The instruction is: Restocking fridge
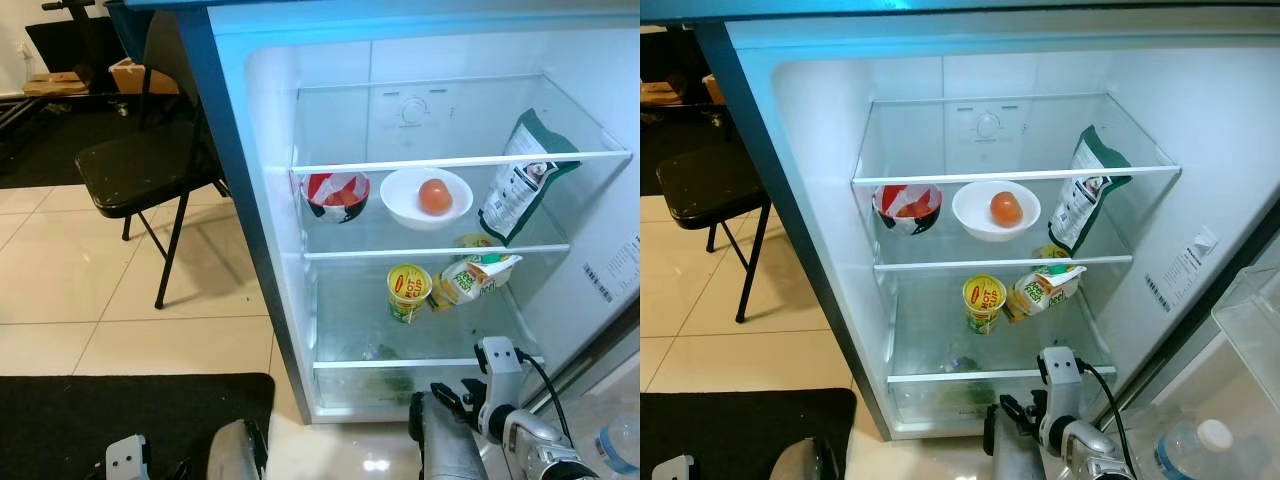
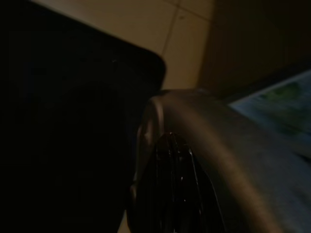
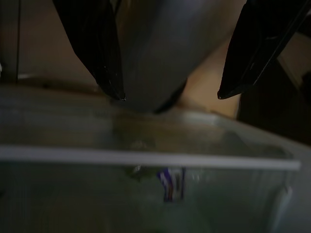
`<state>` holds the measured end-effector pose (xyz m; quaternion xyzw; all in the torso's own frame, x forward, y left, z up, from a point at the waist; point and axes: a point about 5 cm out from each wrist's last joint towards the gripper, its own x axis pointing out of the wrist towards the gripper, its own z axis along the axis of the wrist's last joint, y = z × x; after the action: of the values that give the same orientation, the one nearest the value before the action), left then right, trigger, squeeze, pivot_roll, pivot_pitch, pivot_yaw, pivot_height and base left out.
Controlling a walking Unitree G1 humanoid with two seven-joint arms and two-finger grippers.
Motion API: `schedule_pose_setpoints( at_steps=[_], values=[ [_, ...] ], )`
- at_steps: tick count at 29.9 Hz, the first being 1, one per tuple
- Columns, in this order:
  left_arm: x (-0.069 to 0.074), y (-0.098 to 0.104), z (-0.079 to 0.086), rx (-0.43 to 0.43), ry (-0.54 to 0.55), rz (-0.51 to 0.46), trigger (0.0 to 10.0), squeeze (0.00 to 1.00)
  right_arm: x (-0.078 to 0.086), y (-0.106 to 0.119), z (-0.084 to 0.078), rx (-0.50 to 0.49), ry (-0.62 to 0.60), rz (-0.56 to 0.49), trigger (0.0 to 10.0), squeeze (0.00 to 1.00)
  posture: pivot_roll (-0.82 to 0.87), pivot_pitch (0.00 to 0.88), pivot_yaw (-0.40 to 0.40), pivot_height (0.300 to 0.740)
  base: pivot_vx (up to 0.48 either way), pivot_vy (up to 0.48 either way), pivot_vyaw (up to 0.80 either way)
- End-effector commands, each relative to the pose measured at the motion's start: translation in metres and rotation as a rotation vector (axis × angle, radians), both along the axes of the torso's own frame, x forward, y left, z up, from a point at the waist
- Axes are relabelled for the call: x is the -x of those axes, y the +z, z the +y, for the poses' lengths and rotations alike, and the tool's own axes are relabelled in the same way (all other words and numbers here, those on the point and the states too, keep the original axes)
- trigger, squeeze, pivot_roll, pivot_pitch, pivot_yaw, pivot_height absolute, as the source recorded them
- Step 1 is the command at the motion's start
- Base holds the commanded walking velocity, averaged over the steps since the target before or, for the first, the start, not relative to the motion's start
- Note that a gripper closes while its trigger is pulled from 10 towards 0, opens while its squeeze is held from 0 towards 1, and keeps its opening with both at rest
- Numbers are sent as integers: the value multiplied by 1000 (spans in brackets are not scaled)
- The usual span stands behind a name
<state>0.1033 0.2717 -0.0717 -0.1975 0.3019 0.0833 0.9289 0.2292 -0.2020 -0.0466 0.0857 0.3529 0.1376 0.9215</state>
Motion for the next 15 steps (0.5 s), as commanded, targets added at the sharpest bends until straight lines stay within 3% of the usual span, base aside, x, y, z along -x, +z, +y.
schedule_pose_setpoints(
  at_steps=[1, 7, 15],
  values=[
    [9, -2, 5, -13, 23, 34, 10000, 0, 7, -5, -1, 13, -1, 36, 10000, 0, -41, 0, -10, 560, 0, 0, 0],
    [8, -4, 1, -2, 21, 24, 10000, 0, 10, -7, -2, 13, -11, 43, 10000, 0, -40, 0, -13, 585, 0, 0, 0],
    [-5, -1, -3, 0, 2, -15, 10000, 0, 11, -8, -1, 16, -17, 43, 10000, 0, -41, 0, -8, 610, 0, 0, 0]
  ],
)
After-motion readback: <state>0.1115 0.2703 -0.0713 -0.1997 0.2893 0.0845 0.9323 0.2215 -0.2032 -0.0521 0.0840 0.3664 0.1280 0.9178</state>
